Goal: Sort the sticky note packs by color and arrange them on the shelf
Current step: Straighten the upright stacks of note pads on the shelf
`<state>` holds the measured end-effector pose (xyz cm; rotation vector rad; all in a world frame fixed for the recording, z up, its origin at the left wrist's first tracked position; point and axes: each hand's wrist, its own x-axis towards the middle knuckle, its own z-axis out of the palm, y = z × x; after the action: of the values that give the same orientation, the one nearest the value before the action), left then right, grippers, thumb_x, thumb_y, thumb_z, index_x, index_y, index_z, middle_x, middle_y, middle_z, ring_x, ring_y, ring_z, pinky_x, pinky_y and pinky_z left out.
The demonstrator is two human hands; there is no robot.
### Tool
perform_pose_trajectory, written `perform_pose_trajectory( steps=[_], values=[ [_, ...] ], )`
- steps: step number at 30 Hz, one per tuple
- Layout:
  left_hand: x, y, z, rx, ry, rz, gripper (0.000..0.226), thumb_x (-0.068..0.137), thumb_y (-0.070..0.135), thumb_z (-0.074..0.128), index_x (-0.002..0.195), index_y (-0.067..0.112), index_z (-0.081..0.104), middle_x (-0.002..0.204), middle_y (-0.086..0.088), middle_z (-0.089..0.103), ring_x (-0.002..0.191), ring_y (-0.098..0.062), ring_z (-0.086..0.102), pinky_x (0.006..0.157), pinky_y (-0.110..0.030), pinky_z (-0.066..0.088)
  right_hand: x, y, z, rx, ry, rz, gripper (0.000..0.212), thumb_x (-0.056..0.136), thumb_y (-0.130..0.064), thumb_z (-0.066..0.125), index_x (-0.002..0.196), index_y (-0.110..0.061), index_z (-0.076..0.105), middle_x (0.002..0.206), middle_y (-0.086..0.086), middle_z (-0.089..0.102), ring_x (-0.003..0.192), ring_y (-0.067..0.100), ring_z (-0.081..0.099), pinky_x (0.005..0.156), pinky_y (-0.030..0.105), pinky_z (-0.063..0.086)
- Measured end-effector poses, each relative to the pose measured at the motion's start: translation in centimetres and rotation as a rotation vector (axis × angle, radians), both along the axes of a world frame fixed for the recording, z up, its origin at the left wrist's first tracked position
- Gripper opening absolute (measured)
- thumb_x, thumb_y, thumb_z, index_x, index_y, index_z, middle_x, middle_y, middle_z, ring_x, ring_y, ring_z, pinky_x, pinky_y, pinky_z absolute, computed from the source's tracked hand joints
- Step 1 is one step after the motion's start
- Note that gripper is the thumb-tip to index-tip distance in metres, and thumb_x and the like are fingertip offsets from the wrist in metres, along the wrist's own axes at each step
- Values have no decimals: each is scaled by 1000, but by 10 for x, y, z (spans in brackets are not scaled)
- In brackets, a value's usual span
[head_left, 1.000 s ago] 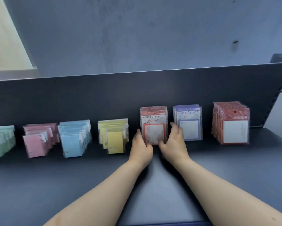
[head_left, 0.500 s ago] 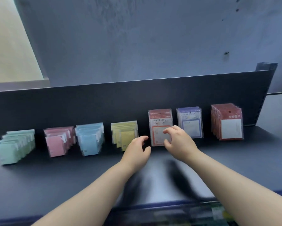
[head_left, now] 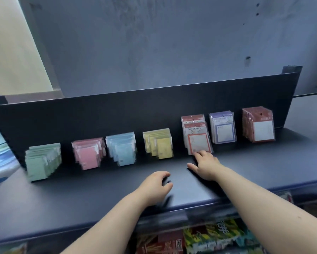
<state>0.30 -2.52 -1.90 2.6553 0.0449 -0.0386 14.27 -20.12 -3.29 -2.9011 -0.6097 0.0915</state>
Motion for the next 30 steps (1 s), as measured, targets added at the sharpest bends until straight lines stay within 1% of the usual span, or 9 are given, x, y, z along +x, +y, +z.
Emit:
perform_pose_trajectory(
  steps=[4, 6, 7, 8, 11, 14, 17, 22, 30],
  values=[
    [5, 1, 0, 36, 33, -7, 44, 93, 29, 50, 134, 12, 50, 138, -2, 50, 127, -20, 45, 102, -26, 34, 15, 0, 5, 2, -19, 5, 72, 92, -59, 39, 147, -15, 25, 148, 11, 30, 136, 31, 29, 111, 42, 29],
    [15, 1, 1, 120, 62, -8, 28, 89, 32, 56, 105, 9, 59, 116, -6, 57, 111, -28, 51, 92, -32, 42, 22, -1, 6, -8, -23, 28, 72, 92, -58, 40, 148, -15, 25, 149, 11, 29, 136, 31, 28, 112, 41, 28],
    [21, 0, 3, 162, 83, -8, 25, 87, 34, 57, 93, 10, 56, 107, -7, 55, 106, -30, 50, 87, -34, 43, 25, -1, 5, -8, -23, 41, 73, 91, -58, 41, 148, -15, 24, 150, 10, 28, 137, 31, 26, 112, 41, 27],
    [28, -2, 6, 194, 108, -10, 25, 87, 35, 57, 90, 10, 53, 107, -7, 55, 107, -31, 49, 87, -35, 43, 29, -2, 4, -9, -19, 56, 74, 91, -58, 41, 149, -15, 24, 152, 9, 26, 138, 30, 25, 113, 40, 26],
    [52, -12, 11, 212, 123, -48, 43, 88, 35, 56, 123, 10, 54, 132, -8, 50, 126, -30, 42, 103, -39, 38, 42, -3, 5, -19, -3, 113, 74, 92, -57, 41, 150, -15, 22, 155, 7, 21, 140, 29, 21, 115, 39, 22],
    [83, -32, 8, 169, 82, -91, 53, 89, 34, 55, 137, 13, 45, 142, -7, 43, 132, -28, 38, 109, -39, 33, 54, -9, 9, -43, -5, 174, 74, 93, -56, 41, 150, -14, 20, 156, 6, 20, 141, 28, 20, 116, 36, 20],
    [110, -51, 3, 76, 19, -88, 50, 91, 28, 52, 136, 7, 44, 142, -11, 41, 133, -29, 37, 110, -36, 31, 63, -13, 8, -43, -14, 240, 73, 92, -54, 44, 150, -16, 21, 154, 6, 23, 141, 28, 21, 115, 38, 23],
    [145, -71, -5, -43, -46, 23, 63, 92, 18, 44, 150, 9, 20, 156, -12, 18, 143, -30, 19, 117, -34, 16, 78, -16, 6, -2, 5, 299, 63, 95, -42, 43, 149, -19, 23, 152, 7, 24, 140, 28, 21, 113, 42, 26],
    [158, -69, -17, -155, -116, 150, 62, 88, 8, 40, 149, 13, 26, 157, -11, 14, 145, -28, 13, 119, -33, 11, 82, -20, 1, 70, -57, 344, 60, 93, -40, 46, 147, -21, 29, 141, 10, 38, 132, 30, 31, 109, 42, 32]
  ],
)
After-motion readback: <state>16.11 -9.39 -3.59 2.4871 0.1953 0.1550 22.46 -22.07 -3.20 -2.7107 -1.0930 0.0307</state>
